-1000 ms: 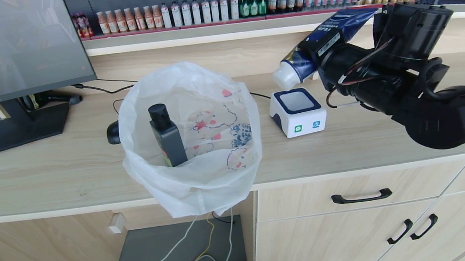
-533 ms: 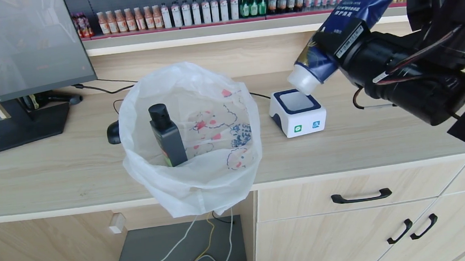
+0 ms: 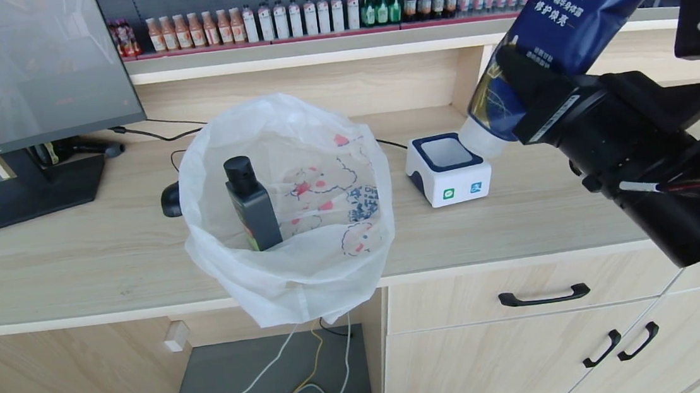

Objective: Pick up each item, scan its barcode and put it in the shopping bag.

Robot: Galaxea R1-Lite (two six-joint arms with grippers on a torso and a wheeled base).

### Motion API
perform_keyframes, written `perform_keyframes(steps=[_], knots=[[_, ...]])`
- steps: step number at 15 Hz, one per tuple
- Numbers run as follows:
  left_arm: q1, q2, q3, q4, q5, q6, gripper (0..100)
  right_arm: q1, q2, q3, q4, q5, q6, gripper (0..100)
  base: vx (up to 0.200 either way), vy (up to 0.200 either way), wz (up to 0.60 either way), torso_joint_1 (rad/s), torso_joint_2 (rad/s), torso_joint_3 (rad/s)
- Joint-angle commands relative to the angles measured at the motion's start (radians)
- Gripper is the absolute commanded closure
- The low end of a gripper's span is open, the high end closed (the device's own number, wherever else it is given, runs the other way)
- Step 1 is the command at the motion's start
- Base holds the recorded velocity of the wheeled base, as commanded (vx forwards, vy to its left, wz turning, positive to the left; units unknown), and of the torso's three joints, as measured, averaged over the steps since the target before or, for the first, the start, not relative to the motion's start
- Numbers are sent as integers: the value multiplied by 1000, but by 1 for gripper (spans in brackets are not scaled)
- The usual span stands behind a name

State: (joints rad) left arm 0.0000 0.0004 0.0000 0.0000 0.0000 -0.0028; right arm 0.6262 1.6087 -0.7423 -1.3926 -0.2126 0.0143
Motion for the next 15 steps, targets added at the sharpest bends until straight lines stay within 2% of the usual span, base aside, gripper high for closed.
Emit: perform_keyframes(steps=[1, 3, 6, 12, 15], knots=[[-2, 0, 0, 0, 0, 0, 0, 4, 8, 35, -37, 7, -60, 100, 0, 0, 0, 0, 0, 0], [0, 0, 0, 0, 0, 0, 0, 6, 10, 41, -97, 13, -145, 100, 0, 0, 0, 0, 0, 0], [0, 0, 0, 0, 0, -2, 0, 3, 14, 90, -178, 42, -171, 100, 0, 0, 0, 0, 0, 0], [0, 0, 0, 0, 0, 0, 0, -39, 60, 92, -178, 36, -158, 100, 0, 0, 0, 0, 0, 0], [0, 0, 0, 0, 0, -2, 0, -39, 51, 98, -178, 36, -149, 100, 0, 200, 0, 4, 2, 4]])
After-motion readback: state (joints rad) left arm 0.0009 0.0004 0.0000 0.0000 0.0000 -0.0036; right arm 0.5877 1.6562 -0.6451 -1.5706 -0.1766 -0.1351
